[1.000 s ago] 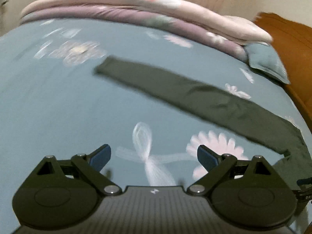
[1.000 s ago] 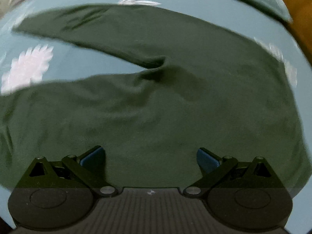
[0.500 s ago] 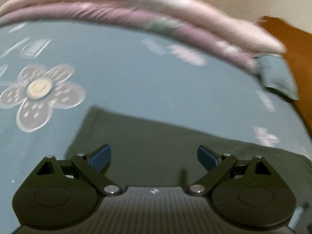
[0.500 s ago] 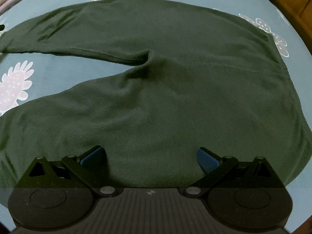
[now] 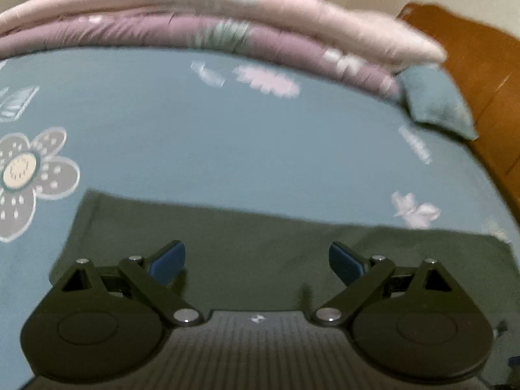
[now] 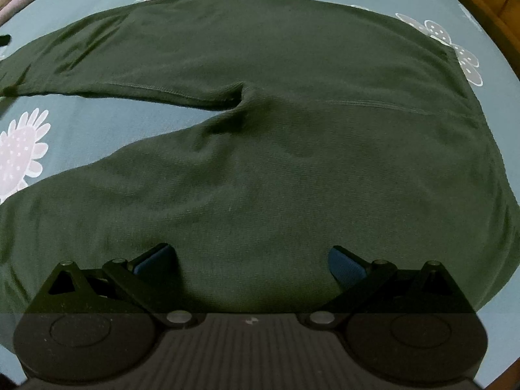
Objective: Fold clothes
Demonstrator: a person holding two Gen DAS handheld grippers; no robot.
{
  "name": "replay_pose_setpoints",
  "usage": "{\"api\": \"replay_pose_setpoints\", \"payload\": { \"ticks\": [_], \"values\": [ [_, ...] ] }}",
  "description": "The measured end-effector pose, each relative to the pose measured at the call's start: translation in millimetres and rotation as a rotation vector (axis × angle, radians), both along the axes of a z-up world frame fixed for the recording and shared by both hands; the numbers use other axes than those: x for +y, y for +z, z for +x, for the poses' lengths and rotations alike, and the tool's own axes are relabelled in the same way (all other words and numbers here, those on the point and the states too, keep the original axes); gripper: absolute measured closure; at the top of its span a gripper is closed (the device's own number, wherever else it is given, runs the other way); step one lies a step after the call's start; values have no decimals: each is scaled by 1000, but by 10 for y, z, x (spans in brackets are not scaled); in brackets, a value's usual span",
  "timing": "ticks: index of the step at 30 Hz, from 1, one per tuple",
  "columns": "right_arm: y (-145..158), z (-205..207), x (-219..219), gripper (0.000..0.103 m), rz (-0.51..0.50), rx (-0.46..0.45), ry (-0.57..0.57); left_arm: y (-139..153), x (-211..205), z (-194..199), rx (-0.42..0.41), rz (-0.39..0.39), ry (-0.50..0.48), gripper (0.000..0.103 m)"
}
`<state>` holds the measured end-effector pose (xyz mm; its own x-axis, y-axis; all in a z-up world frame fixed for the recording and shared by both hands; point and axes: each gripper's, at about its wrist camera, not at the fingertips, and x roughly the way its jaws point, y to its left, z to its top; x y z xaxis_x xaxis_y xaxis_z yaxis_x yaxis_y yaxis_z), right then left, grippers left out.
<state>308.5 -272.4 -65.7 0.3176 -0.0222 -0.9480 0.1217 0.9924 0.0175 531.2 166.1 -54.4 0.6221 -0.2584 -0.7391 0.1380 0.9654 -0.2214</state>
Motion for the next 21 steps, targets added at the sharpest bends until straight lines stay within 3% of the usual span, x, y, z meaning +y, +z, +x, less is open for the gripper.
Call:
{"api": "replay_pose_setpoints", "payload": {
  "ticks": [3,8,15,21],
  "values": [
    [5,-29,-3,0,-1,-12,-9,-172,17,20,78,61,32,8],
    [7,-66,-8,0,-2,-28,-21,-1,-94,-161,83,107,-4,8],
    [14,-149,12,0,1,-77,-21,426,-1096,-580,31,21,-289,8],
    [25,-266,4,0,-1,-124,-9,517,-2070,-1251,52,-65,-527,8]
  ]
}}
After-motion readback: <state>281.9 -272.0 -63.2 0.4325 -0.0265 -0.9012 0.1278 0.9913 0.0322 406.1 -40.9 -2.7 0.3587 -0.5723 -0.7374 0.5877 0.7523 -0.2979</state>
